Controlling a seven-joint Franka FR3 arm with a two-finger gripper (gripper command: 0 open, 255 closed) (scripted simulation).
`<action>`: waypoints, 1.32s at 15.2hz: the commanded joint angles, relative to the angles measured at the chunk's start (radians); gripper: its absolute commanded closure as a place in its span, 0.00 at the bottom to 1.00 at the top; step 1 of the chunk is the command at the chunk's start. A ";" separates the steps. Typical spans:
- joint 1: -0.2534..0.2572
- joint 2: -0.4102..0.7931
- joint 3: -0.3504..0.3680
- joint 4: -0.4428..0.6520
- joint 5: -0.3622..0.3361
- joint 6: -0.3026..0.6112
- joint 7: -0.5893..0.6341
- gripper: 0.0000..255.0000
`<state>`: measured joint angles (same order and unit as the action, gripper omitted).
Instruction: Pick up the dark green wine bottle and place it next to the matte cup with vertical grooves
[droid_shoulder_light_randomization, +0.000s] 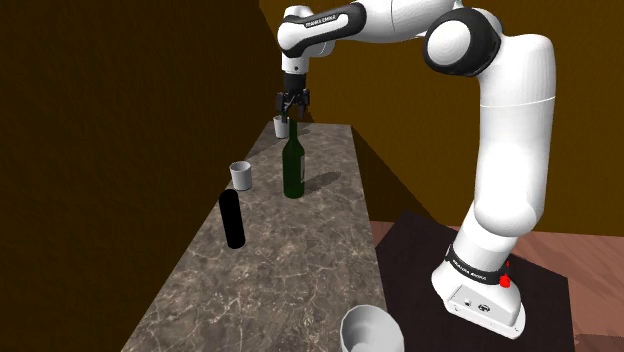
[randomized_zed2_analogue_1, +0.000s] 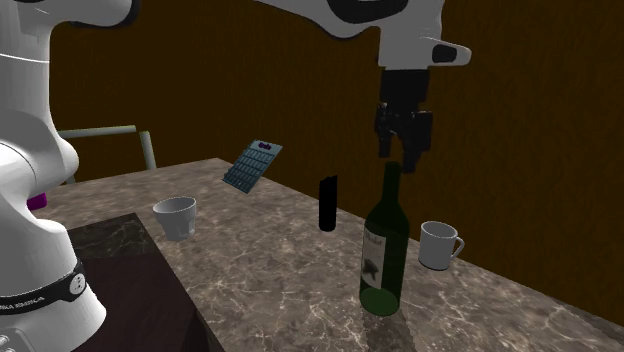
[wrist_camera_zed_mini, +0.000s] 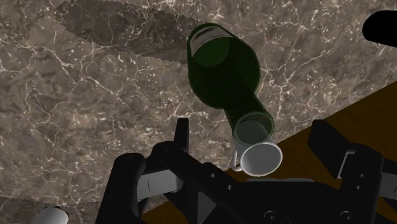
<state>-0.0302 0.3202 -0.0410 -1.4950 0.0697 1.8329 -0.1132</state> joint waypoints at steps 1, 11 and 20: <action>0.001 0.002 0.001 -0.024 0.001 0.026 0.000 0.00; 0.002 0.008 0.001 -0.063 0.002 0.071 -0.001 0.00; 0.002 0.008 0.001 -0.063 0.001 0.071 -0.001 1.00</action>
<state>-0.0277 0.3284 -0.0395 -1.5573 0.0712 1.9042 -0.1146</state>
